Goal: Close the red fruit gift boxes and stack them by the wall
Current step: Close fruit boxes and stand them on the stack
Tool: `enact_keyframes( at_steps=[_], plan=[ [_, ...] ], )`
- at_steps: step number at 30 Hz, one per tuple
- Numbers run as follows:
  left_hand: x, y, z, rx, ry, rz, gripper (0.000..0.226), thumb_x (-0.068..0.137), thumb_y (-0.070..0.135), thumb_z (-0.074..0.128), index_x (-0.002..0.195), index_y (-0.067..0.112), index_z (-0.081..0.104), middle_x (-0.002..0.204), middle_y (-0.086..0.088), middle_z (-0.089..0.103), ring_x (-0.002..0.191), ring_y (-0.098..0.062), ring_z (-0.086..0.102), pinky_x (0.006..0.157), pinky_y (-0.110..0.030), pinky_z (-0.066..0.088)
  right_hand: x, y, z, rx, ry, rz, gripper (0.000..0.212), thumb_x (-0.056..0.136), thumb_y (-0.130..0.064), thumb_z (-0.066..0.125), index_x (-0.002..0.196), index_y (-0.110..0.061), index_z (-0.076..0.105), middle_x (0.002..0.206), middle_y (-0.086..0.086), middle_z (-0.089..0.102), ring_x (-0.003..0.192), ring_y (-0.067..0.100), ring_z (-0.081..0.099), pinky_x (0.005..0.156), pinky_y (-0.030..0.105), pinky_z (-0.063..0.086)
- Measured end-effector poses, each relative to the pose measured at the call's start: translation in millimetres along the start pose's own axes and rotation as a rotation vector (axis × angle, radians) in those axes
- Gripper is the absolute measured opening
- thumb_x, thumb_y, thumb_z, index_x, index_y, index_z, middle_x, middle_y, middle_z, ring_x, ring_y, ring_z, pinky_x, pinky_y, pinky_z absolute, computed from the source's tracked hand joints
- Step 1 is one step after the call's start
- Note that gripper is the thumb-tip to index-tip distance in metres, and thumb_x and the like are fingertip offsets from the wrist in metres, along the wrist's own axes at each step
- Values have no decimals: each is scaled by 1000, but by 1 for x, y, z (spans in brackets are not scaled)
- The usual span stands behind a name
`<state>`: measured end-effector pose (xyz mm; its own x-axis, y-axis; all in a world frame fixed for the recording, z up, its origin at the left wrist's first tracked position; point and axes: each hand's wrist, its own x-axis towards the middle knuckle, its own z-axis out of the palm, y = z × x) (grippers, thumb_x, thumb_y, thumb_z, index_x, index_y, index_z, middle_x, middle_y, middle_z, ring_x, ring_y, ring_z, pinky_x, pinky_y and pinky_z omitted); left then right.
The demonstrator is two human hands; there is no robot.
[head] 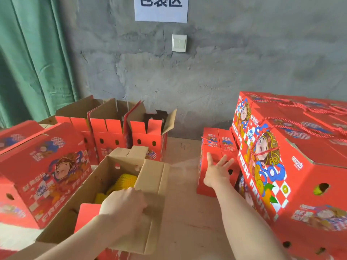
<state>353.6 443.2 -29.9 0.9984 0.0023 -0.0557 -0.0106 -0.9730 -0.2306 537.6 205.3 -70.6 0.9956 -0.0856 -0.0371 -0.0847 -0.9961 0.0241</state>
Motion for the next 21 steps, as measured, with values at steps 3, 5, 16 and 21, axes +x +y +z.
enact_keyframes(
  at_steps=[3, 5, 16, 21],
  plan=[
    [6, -6, 11, 40, 15, 43, 31, 101, 35, 35, 118, 22, 59, 113, 1, 56, 102, -22, 60, 68, -31, 42, 26, 7, 6, 5, 13, 28, 98, 88, -22, 56, 148, -33, -20, 151, 32, -19, 136, 57, -15, 109, 50, 36],
    [9, -5, 15, 9, 28, 16, 35, 101, 41, 34, 119, 21, 56, 111, 1, 54, 100, -21, 60, 69, -31, 42, 34, 9, 6, 17, 5, 33, 100, 87, -21, 57, 147, -34, -22, 152, 30, -20, 137, 56, -16, 107, 49, 38],
    [-6, 0, -7, -93, 49, -41, 26, 99, 32, 41, 110, 21, 62, 106, 0, 64, 95, -23, 63, 68, -31, 46, -117, -83, 7, 1304, -510, 35, 68, 88, -60, 50, 131, -9, 51, 130, 14, 58, 118, 29, 56, 97, 38, 48],
    [-37, -17, -29, -391, 271, -77, 28, 97, 38, 43, 111, 23, 62, 107, 2, 64, 99, -23, 60, 71, -28, 44, -218, -105, 14, 1935, -904, 108, 50, 68, -38, 79, 109, -13, 65, 92, 17, 72, 79, 34, 69, 63, 42, 58]
  ],
)
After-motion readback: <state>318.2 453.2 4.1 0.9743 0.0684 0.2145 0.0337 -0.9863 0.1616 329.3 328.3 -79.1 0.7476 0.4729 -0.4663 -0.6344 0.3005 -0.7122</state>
